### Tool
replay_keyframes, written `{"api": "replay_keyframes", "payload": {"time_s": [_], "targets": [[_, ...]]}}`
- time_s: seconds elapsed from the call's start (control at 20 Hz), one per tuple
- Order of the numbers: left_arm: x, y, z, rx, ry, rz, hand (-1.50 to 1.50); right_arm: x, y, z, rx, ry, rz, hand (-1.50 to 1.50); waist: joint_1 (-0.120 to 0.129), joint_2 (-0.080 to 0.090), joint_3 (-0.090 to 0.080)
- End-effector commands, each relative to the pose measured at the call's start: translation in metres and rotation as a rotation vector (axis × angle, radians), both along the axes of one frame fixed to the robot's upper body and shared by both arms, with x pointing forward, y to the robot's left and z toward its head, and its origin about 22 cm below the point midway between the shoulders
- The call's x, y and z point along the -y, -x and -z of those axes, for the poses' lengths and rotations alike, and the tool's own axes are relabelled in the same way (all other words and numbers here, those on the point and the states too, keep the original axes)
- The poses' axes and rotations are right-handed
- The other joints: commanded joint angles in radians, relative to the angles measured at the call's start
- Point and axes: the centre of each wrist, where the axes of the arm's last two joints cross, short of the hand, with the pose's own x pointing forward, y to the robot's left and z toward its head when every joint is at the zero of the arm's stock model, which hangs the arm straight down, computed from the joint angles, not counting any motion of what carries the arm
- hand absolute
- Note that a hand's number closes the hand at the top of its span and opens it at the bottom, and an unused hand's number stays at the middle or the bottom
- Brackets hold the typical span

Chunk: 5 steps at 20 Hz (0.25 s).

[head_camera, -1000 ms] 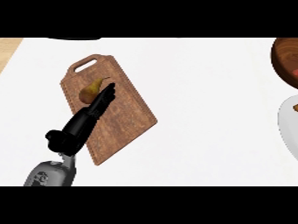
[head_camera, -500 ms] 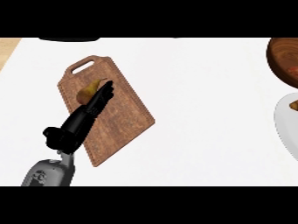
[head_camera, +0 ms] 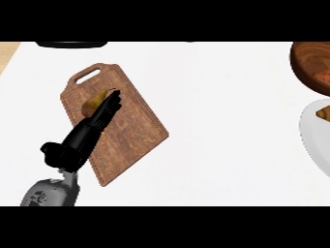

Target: Pick the sweet potato from the plate and place it in the bowl

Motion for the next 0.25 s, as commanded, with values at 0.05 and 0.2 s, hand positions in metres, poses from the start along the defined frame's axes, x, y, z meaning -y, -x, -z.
{"api": "replay_keyframes", "payload": {"time_s": [0.05, 0.2], "targets": [[-0.011, -0.007, 0.002, -0.008, -0.001, -0.016, 0.00, 0.025, 0.044, 0.009, 0.011, -0.013, -0.028, -1.50, -0.003, -0.001, 0.000], [0.020, 0.003, 0.001, -0.010, -0.004, 0.006, 0.00, 0.034, 0.058, 0.002, 0.017, -0.039, -0.058, -1.50, 0.002, -0.004, 0.001]]}}
